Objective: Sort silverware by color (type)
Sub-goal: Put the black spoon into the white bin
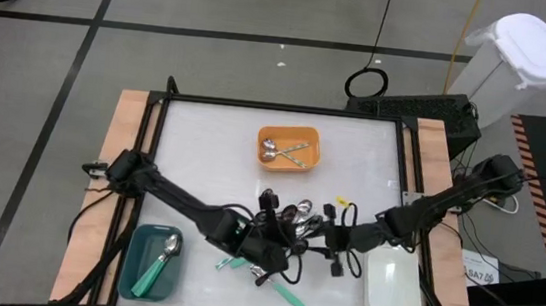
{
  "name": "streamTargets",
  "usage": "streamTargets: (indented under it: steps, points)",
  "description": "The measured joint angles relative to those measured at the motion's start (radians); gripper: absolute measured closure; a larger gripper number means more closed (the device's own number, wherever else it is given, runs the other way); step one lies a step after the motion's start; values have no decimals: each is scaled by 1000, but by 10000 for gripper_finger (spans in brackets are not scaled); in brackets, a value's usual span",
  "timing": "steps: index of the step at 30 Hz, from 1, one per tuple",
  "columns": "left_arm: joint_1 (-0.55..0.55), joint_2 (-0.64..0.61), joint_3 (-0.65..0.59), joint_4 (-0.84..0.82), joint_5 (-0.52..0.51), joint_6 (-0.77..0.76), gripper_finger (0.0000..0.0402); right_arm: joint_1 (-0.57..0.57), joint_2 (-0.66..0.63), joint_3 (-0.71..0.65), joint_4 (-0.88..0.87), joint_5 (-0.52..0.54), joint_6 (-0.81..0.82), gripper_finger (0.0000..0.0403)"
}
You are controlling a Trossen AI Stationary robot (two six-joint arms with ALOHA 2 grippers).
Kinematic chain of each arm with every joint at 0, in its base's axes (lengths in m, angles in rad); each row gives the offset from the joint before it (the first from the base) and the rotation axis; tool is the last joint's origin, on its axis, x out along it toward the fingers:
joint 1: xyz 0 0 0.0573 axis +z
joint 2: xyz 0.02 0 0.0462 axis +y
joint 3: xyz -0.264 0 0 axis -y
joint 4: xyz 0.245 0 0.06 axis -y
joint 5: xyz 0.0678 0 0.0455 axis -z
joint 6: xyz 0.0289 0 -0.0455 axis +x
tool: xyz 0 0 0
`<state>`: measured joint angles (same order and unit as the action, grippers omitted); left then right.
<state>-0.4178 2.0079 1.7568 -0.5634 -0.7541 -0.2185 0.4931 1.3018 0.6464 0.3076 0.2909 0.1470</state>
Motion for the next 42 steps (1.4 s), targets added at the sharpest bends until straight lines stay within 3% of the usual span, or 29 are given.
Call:
streamTargets:
  steps: [2,9,14,19,27,32,42]
  points:
    - [-5,0,2,40,-65,-23,401,0,30,0,77,13,-5,287]
    - [-36,0,2,60,-364,-183,401,-1,126,0,295,205,-29,287]
    - [-86,0,2,73,-489,-239,401,-1,164,0,432,202,-48,287]
    - [-129,0,2,104,-567,-293,401,-8,180,0,554,129,-55,287]
    - [-133,2,2,128,-556,-332,401,-18,240,0,636,69,30,287]
    - [-128,41,1,226,-528,-283,401,-19,271,1,676,69,46,282]
    - [-114,61,1,315,-503,-231,401,-21,285,1,695,47,24,236]
